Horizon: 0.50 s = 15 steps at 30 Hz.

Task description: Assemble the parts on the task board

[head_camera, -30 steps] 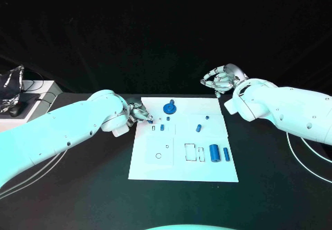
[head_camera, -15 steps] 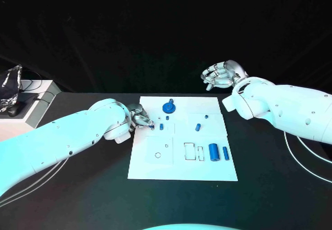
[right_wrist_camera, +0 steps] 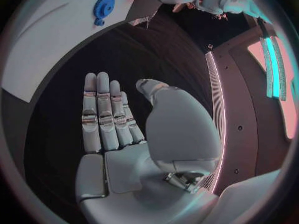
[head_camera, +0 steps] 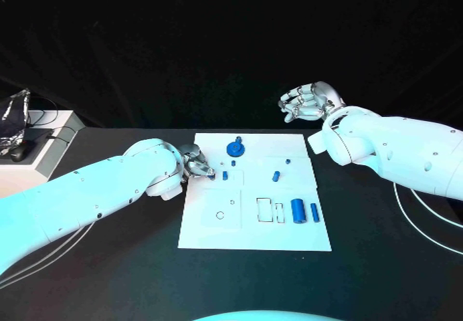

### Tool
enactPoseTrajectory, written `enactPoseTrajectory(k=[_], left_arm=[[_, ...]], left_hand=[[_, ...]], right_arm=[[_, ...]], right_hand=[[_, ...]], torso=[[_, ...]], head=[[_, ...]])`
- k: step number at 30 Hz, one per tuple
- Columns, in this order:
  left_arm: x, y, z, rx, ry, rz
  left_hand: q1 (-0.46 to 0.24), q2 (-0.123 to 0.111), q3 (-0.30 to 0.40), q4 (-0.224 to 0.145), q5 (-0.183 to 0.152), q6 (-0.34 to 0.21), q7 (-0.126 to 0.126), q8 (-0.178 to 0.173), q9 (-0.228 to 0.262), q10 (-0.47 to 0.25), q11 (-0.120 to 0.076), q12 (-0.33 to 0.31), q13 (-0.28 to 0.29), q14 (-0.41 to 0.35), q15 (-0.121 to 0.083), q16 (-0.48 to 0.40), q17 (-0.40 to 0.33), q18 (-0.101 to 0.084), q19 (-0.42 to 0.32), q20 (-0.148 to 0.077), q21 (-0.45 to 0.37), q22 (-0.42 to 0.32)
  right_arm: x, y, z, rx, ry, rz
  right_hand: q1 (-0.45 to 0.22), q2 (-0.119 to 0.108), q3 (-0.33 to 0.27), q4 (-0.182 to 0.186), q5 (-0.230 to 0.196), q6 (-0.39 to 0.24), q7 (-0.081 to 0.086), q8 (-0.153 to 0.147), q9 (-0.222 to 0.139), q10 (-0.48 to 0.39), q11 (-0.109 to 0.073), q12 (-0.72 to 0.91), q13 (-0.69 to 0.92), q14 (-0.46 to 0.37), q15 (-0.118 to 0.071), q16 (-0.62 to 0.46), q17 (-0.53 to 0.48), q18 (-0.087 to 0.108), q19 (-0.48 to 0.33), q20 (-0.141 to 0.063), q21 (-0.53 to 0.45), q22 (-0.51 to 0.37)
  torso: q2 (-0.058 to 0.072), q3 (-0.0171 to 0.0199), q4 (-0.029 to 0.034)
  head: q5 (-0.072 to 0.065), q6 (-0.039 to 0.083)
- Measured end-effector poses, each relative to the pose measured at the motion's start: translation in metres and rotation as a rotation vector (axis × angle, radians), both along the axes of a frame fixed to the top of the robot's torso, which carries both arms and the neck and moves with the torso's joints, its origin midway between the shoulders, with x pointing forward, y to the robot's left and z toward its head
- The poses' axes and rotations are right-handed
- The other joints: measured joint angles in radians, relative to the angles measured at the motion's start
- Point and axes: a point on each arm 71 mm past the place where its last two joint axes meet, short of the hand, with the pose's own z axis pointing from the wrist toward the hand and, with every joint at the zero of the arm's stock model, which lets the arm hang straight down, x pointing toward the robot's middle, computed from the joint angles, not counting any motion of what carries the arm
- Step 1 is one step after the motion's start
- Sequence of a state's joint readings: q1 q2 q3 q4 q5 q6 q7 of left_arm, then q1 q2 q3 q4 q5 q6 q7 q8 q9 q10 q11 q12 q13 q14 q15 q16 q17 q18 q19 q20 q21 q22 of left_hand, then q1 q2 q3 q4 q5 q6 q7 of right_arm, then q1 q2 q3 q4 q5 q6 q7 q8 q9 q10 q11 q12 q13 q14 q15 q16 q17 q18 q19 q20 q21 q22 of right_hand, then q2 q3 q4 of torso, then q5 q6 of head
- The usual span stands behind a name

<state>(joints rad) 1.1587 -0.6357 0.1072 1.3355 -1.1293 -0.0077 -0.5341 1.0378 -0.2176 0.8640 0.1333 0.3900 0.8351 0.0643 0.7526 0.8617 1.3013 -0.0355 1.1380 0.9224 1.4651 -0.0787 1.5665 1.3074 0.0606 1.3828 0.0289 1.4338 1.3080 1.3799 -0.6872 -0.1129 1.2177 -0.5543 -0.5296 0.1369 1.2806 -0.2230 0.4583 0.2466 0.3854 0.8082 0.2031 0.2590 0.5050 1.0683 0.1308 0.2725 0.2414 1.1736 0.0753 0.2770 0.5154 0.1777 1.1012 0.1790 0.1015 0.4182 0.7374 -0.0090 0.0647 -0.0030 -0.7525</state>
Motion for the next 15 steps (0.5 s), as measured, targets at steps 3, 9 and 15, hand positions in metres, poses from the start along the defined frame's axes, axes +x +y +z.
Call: enactPoseTrajectory(k=[3,9,15], left_arm=[[-0.0004,-0.0006,-0.0008,0.012,-0.008,-0.007],[-0.0011,-0.0025,-0.0009,0.034,-0.023,-0.022],[-0.0011,-0.0036,-0.0006,0.058,-0.039,-0.035]], left_hand=[[0.000,0.000,0.000,0.000,0.000,0.000,0.000,0.000,0.000,0.000,0.000,0.000,0.000,0.000,0.000,0.000,0.000,0.000,0.000,0.000,0.000,0.000],[0.000,0.000,0.000,0.000,0.000,0.000,0.000,0.000,0.000,0.000,0.000,0.000,-0.001,0.000,0.000,0.000,0.000,0.000,0.000,0.000,0.000,0.000],[0.000,0.000,0.000,0.000,0.000,0.000,0.000,0.000,0.000,0.000,0.000,0.000,-0.001,0.004,-0.004,0.000,0.000,0.000,0.004,-0.004,0.000,0.000]], right_arm=[[0.0001,0.0001,-0.0001,0.003,-0.001,0.001],[0.0001,0.0001,-0.0001,0.007,-0.002,0.003],[0.0000,0.0002,-0.0003,0.008,-0.003,0.004]], right_hand=[[0.000,0.000,0.003,-0.003,0.000,0.000,0.000,0.000,0.000,0.003,0.003,-0.008,-0.014,-0.004,0.004,-0.014,-0.006,0.000,0.000,0.000,-0.010,-0.012],[0.000,0.000,0.000,-0.006,0.000,0.000,0.000,-0.004,-0.001,0.003,0.003,-0.008,-0.024,-0.004,0.004,-0.022,-0.010,0.000,-0.003,0.004,-0.016,-0.020],[0.000,0.000,0.000,-0.006,0.000,0.000,0.000,-0.004,-0.001,0.003,0.003,-0.012,-0.028,-0.007,0.007,-0.027,-0.011,0.000,-0.003,0.004,-0.016,-0.023]], torso=[[0.000,0.0006,-0.0005],[0.000,0.0012,-0.0009],[0.000,0.0012,-0.0009]], head=[[0.000,-0.002],[0.000,-0.006],[0.001,-0.009]])
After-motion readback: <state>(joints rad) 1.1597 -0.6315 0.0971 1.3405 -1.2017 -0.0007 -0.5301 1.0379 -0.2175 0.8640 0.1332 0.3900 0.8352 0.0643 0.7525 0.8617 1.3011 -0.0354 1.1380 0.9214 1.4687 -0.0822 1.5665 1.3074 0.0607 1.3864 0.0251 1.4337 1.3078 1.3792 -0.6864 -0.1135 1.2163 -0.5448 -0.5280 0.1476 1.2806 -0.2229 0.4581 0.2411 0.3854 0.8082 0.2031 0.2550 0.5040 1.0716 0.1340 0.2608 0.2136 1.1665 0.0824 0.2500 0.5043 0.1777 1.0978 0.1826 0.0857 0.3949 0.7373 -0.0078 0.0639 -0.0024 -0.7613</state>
